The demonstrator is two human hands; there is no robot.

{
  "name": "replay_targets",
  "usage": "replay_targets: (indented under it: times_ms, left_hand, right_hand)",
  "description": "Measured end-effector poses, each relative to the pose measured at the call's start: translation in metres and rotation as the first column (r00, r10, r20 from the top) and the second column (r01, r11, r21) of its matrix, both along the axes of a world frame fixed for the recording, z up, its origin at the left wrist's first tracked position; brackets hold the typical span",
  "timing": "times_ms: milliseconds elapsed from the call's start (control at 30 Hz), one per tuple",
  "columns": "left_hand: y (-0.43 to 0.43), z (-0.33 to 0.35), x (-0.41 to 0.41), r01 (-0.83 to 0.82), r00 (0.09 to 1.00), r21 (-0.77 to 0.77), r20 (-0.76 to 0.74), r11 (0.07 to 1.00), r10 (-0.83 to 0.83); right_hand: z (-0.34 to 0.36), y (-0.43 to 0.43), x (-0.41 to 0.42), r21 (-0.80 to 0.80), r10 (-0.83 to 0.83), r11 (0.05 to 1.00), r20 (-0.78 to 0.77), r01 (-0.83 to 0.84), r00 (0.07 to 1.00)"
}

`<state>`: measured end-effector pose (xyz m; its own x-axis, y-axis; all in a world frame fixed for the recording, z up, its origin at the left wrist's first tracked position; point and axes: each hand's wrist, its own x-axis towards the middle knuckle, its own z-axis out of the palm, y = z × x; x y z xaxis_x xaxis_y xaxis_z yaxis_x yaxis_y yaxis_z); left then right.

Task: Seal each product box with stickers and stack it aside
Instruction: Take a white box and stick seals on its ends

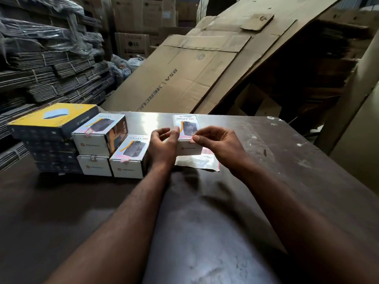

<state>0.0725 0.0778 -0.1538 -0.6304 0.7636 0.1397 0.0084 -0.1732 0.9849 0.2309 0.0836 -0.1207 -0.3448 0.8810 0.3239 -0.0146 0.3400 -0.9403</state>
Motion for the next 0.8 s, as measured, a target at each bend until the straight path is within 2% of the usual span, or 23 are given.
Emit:
replay_targets:
  times_ms: [67, 167, 233, 433, 800]
  left_hand:
    - [0.003, -0.002, -0.002, -0.001, 1.0, 0.002, 0.023, 1.0, 0.001]
    - [0.002, -0.001, -0.002, 0.018, 0.999, 0.0, 0.034, 1.0, -0.018]
    - [0.004, 0.0, -0.002, 0.018, 0.999, -0.002, 0.032, 1.0, -0.017]
    - [0.008, -0.002, -0.002, 0.009, 1.0, 0.003, 0.004, 1.0, -0.009]
    - [0.007, -0.001, -0.001, -0.007, 1.0, 0.002, -0.002, 1.0, 0.007]
  right_hand:
    - [0.006, 0.004, 0.001, 0.072, -0.035, 0.997, 0.118, 0.027, 0.992]
    - [0.013, 0.018, 0.001, 0.251, -0.107, 0.968, 0.383, 0.008, 0.917]
    - [0.019, 0.028, 0.0, 0.269, -0.088, 0.962, 0.444, -0.039, 0.891]
    - [0.021, 0.04, 0.0, 0.183, -0.017, 0.981, 0.397, -0.061, 0.918]
    - [0.012, 0.04, 0.002, 0.238, -0.034, 0.969, 0.385, -0.063, 0.922]
